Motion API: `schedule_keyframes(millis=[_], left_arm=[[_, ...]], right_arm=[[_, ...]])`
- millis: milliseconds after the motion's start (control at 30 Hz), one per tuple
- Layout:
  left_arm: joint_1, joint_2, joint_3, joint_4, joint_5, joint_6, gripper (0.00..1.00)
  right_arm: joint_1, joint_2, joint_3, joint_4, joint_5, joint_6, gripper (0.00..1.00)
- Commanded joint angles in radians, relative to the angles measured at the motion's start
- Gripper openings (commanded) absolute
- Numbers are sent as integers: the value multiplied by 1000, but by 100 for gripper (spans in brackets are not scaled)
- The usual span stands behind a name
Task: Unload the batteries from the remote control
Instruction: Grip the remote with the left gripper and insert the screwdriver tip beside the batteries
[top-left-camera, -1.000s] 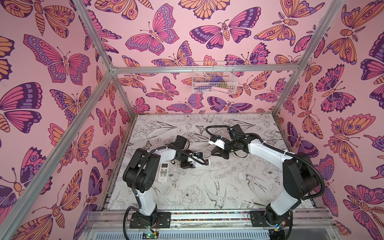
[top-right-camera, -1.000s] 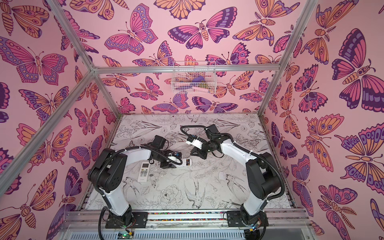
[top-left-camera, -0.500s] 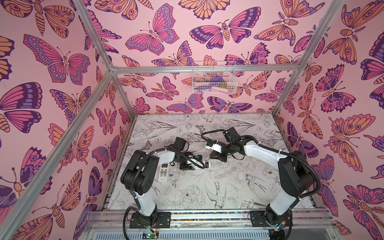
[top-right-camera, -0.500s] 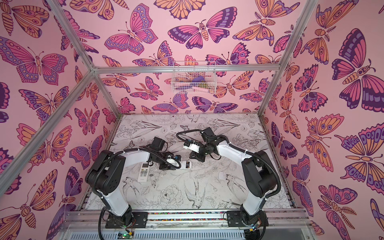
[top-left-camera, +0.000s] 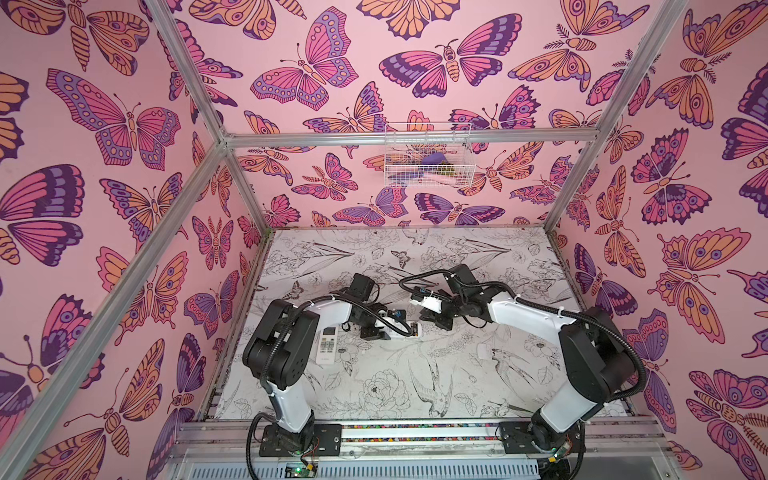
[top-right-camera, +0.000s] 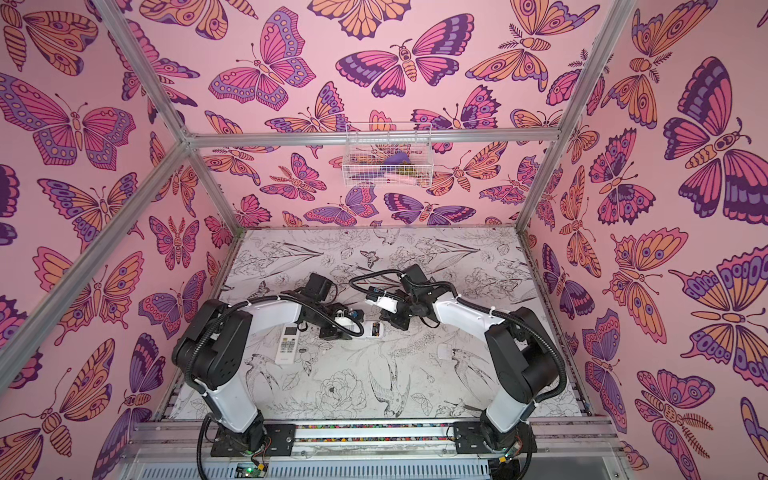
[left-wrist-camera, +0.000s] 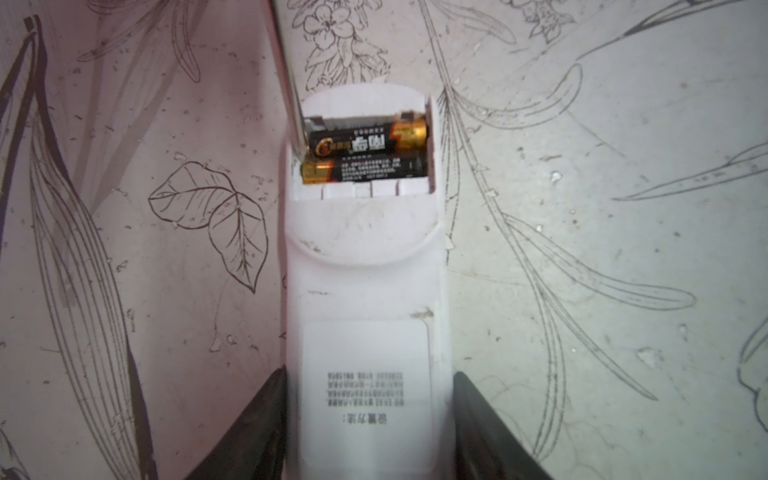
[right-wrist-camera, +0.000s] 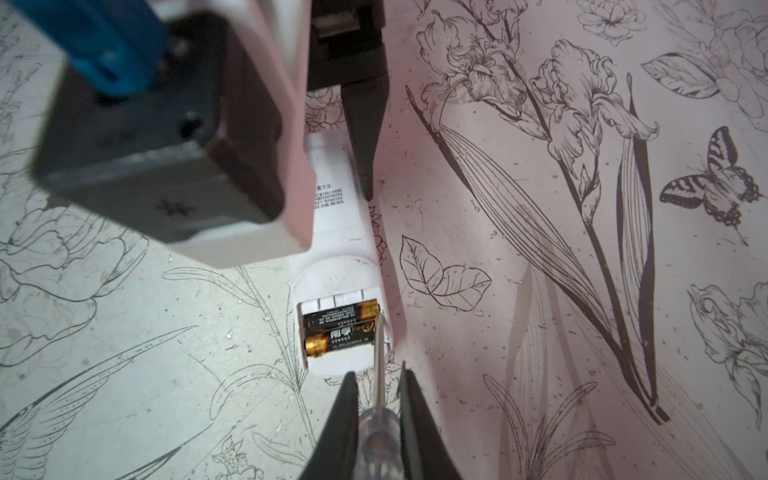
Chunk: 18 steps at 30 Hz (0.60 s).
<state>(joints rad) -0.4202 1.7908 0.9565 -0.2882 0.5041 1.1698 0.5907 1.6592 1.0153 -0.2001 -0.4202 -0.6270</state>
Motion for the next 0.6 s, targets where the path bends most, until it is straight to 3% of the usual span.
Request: schedule_keyframes(millis=[0, 167, 300, 433, 567], left_arm=[[-16, 54, -24, -54, -73, 24, 44], [-15, 59, -19, -55, -74, 19, 43], [-17, 56, -24, -54, -70, 27, 42], [-16, 56, -26, -55, -71, 31, 41], [-16, 56, -25, -55, -68, 35, 40]], right_arm=[[24, -40, -36, 86, 66, 14, 0], [52, -43, -104, 195, 130, 66, 0], [55, -44, -136, 245, 110, 115, 0], [50, -18, -108, 192, 29, 131, 0], [17, 37, -18, 40, -154, 113, 0]])
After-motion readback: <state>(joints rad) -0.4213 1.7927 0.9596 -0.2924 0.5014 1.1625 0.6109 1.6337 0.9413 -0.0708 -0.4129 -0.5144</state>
